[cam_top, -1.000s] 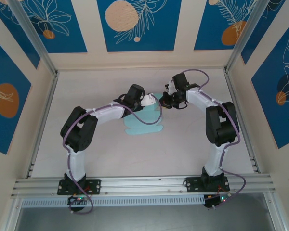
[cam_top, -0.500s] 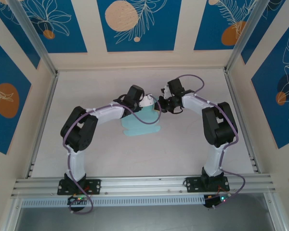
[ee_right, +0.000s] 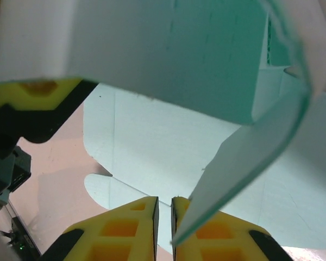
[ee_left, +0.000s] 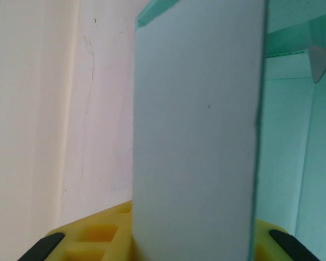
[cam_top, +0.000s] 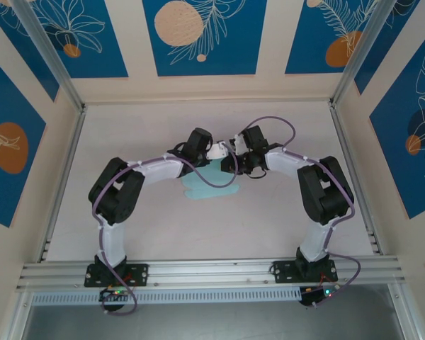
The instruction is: Fold the paper box
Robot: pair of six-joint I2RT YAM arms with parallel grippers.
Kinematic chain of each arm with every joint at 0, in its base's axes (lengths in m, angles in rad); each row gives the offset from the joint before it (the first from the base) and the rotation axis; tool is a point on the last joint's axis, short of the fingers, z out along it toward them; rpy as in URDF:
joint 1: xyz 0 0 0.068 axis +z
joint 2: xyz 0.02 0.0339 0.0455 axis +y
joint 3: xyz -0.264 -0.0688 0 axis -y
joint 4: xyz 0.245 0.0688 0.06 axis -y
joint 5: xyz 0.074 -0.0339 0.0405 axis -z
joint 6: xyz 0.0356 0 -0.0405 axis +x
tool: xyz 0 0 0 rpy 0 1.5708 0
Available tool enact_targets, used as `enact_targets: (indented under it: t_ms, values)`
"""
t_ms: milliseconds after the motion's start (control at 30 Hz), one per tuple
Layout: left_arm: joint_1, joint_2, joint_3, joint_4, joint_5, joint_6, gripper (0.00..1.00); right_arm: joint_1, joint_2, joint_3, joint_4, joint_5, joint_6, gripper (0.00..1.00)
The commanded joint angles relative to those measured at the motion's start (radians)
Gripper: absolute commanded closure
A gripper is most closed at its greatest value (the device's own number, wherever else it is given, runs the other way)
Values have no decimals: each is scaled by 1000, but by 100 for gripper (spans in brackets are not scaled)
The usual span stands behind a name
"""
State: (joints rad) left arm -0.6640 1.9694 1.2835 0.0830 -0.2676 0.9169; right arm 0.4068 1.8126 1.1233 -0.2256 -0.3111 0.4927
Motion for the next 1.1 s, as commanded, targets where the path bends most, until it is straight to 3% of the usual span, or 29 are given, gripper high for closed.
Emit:
enact_targets:
  t_ms: [0,300,600,833,1067]
  values:
    - [-9,17,-48,-68,12,17,75,-13,-72,-31,13,-6,-37,81]
    - [-6,11,-44,-68,11,30,75,-71,-194,-137,-15,-60,-59,69]
    - [-7,11,-47,-64,4,43,75,-174,-272,-170,-35,-62,-59,68]
    - [-9,10,-52,-60,2,55,75,-235,-208,-122,43,-133,-106,68]
    - [-11,17,-62,-52,2,63,75,-210,-84,-84,173,-190,-125,68]
